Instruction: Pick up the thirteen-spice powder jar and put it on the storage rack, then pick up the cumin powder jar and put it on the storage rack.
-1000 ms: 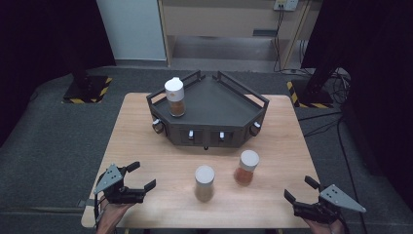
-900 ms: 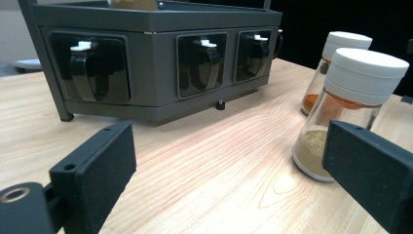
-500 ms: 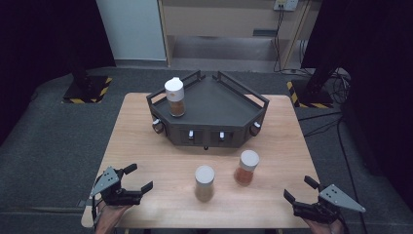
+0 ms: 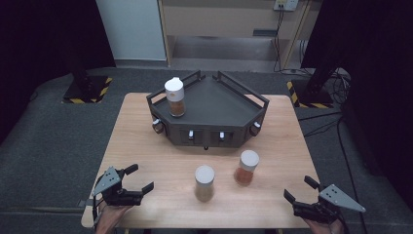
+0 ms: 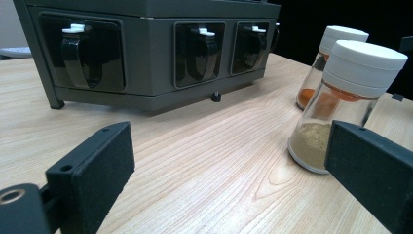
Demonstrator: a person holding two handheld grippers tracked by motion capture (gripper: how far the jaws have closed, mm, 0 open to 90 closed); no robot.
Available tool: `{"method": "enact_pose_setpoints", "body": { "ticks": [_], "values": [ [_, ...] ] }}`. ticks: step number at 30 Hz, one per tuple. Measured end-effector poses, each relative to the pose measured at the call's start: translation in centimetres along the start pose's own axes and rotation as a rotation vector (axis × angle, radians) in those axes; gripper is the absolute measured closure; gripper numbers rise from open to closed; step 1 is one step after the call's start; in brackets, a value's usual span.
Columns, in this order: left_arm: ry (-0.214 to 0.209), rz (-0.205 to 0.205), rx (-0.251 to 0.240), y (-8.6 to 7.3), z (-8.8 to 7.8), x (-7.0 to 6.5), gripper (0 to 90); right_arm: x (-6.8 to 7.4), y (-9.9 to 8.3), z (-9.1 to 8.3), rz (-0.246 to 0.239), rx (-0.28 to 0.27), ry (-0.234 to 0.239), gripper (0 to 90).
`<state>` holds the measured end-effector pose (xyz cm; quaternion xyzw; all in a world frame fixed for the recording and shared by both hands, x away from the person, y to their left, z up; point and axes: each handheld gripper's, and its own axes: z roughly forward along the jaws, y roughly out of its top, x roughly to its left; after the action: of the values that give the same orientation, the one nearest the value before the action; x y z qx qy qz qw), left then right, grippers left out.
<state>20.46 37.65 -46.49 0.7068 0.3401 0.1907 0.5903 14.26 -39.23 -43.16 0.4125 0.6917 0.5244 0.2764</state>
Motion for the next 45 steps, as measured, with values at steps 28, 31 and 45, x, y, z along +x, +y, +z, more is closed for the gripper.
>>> {"method": "enact_pose_setpoints", "body": {
  "ticks": [28,31,45],
  "values": [
    [-0.018,-0.007,0.015,0.2,0.2,0.1,2.4,-0.2,0.3,0.3,0.023,0.013,0.011,7.9],
    [-0.026,-0.006,0.028,0.3,0.4,0.1,2.4,-0.2,0.7,0.3,0.028,0.019,0.014,7.9],
    [-0.032,-0.009,0.035,0.3,0.5,0.2,2.3,0.4,3.4,1.3,0.012,0.008,0.100,7.7]
  ]
}}
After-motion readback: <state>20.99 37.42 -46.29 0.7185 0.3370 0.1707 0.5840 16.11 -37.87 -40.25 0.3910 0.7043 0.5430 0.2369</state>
